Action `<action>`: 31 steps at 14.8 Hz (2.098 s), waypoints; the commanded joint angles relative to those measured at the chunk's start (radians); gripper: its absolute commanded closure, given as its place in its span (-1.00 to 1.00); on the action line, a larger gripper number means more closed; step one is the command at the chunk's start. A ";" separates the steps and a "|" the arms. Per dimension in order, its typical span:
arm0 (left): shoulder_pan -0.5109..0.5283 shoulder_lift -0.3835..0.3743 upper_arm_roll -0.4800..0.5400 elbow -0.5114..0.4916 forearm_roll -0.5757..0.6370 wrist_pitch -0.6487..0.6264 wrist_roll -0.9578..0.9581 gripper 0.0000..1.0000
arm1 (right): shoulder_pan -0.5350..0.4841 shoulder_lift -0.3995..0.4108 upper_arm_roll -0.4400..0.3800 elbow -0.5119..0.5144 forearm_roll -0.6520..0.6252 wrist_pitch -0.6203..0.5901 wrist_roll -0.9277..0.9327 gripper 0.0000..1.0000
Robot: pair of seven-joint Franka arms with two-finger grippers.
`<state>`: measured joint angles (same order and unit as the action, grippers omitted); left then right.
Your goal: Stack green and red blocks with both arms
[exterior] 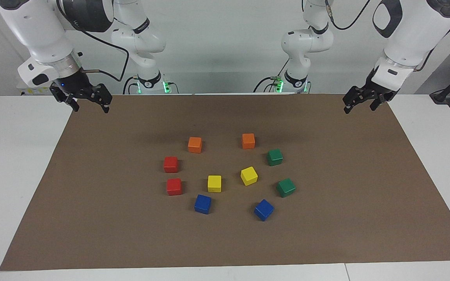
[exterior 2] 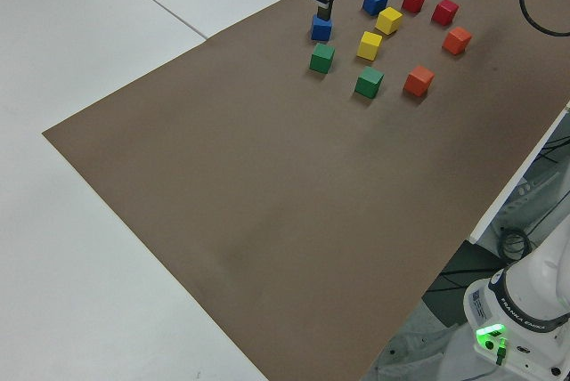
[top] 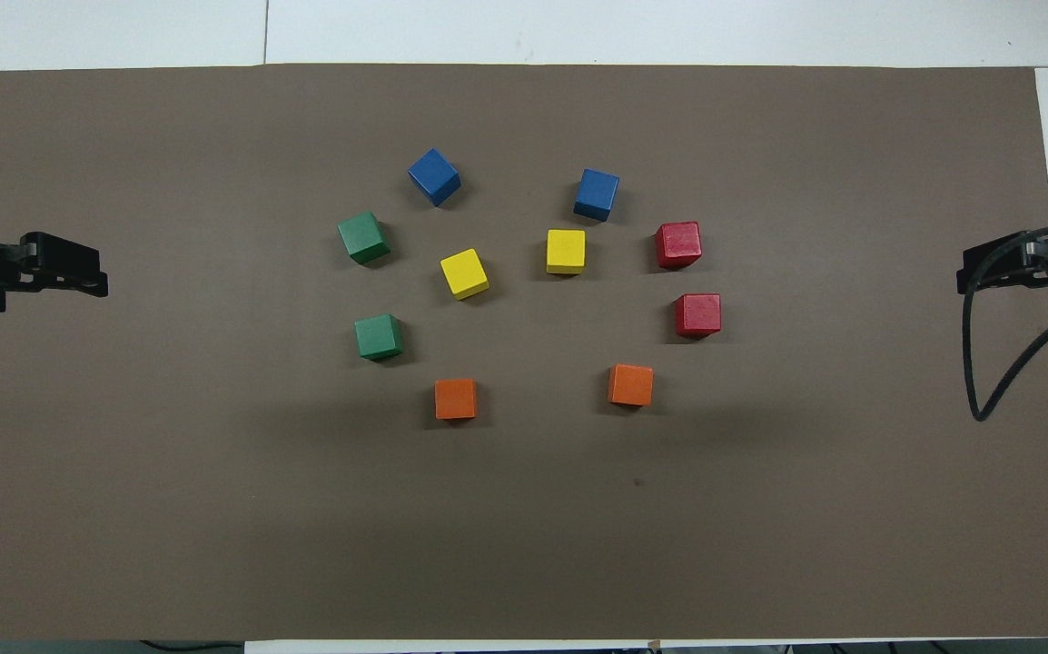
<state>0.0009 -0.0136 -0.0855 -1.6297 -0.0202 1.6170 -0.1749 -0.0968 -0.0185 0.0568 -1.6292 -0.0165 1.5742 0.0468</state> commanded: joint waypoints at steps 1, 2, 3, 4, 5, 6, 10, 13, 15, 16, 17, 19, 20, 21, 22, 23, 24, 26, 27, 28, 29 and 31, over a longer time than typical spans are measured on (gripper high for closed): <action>-0.056 0.015 0.001 -0.013 -0.001 0.040 -0.052 -1.00 | -0.009 -0.026 0.003 -0.032 0.013 0.017 -0.025 -1.00; -0.080 0.038 0.001 -0.013 -0.001 0.053 -0.090 -1.00 | -0.008 -0.026 0.003 -0.032 0.013 0.017 -0.025 -1.00; -0.108 0.056 0.001 -0.015 0.000 0.070 -0.141 -1.00 | -0.009 -0.024 0.003 -0.032 0.013 0.018 -0.025 -1.00; -0.137 0.081 0.001 -0.027 0.000 0.105 -0.175 -1.00 | -0.009 -0.024 0.003 -0.032 0.013 0.020 -0.025 -1.00; -0.166 0.096 0.001 -0.059 0.000 0.148 -0.184 -1.00 | -0.009 -0.026 0.003 -0.032 0.013 0.020 -0.025 -1.00; -0.188 0.101 0.000 -0.115 0.000 0.212 -0.183 -1.00 | -0.008 -0.026 0.003 -0.032 0.013 0.020 -0.025 -1.00; -0.223 0.098 -0.002 -0.257 -0.001 0.362 -0.186 -1.00 | -0.009 -0.026 0.003 -0.034 0.013 0.018 -0.025 -1.00; -0.289 0.159 0.001 -0.277 -0.003 0.437 -0.311 -1.00 | -0.004 -0.026 0.003 -0.038 0.013 0.021 -0.024 -1.00; -0.317 0.199 0.003 -0.283 0.000 0.489 -0.337 -1.00 | -0.004 -0.028 0.003 -0.044 0.013 0.023 -0.022 -1.00; -0.312 0.208 0.003 -0.297 0.000 0.500 -0.337 -1.00 | -0.003 -0.028 0.005 -0.044 0.013 0.023 -0.024 -1.00; -0.309 0.207 0.001 -0.309 0.000 0.507 -0.337 -1.00 | -0.004 -0.028 0.003 -0.044 0.013 0.023 -0.024 -1.00; -0.312 0.208 0.001 -0.338 0.000 0.536 -0.345 -1.00 | -0.004 -0.028 0.003 -0.044 0.013 0.021 -0.024 -1.00; -0.318 0.207 0.003 -0.361 0.000 0.562 -0.360 -1.00 | -0.004 -0.028 0.003 -0.044 0.013 0.020 -0.024 -1.00; -0.320 0.208 0.001 -0.380 0.000 0.595 -0.389 -1.00 | -0.004 -0.028 0.005 -0.044 0.013 0.020 -0.022 -1.00; -0.320 0.210 0.001 -0.392 0.000 0.616 -0.402 -1.00 | 0.000 -0.028 0.005 -0.044 0.013 0.023 -0.021 -1.00; -0.321 0.216 0.001 -0.394 0.000 0.618 -0.402 -1.00 | 0.008 -0.024 0.008 -0.047 0.013 0.029 -0.015 -1.00; -0.332 0.228 0.001 -0.394 0.000 0.621 -0.406 -1.00 | 0.018 -0.021 0.009 -0.061 0.015 0.036 0.002 -1.00; -0.344 0.251 0.001 -0.394 0.000 0.633 -0.443 -1.00 | 0.070 -0.021 0.009 -0.104 0.015 0.120 0.054 -1.00; -0.346 0.253 0.001 -0.394 0.000 0.635 -0.448 -1.00 | 0.095 -0.014 0.009 -0.118 0.015 0.151 0.073 -1.00; -0.352 0.253 0.001 -0.394 0.000 0.633 -0.449 -1.00 | 0.118 -0.005 0.009 -0.129 0.015 0.182 0.097 -1.00; -0.354 0.253 0.001 -0.397 0.000 0.635 -0.454 -1.00 | 0.133 0.009 0.009 -0.141 0.015 0.211 0.108 -1.00; -0.355 0.258 0.001 -0.409 0.000 0.653 -0.456 -1.00 | 0.163 0.032 0.011 -0.165 0.016 0.271 0.111 -1.00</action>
<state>-0.3375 0.2453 -0.0980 -2.0118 -0.0203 2.2300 -0.6127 0.0554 0.0039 0.0648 -1.7583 -0.0128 1.7873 0.1500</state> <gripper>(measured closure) 0.000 0.000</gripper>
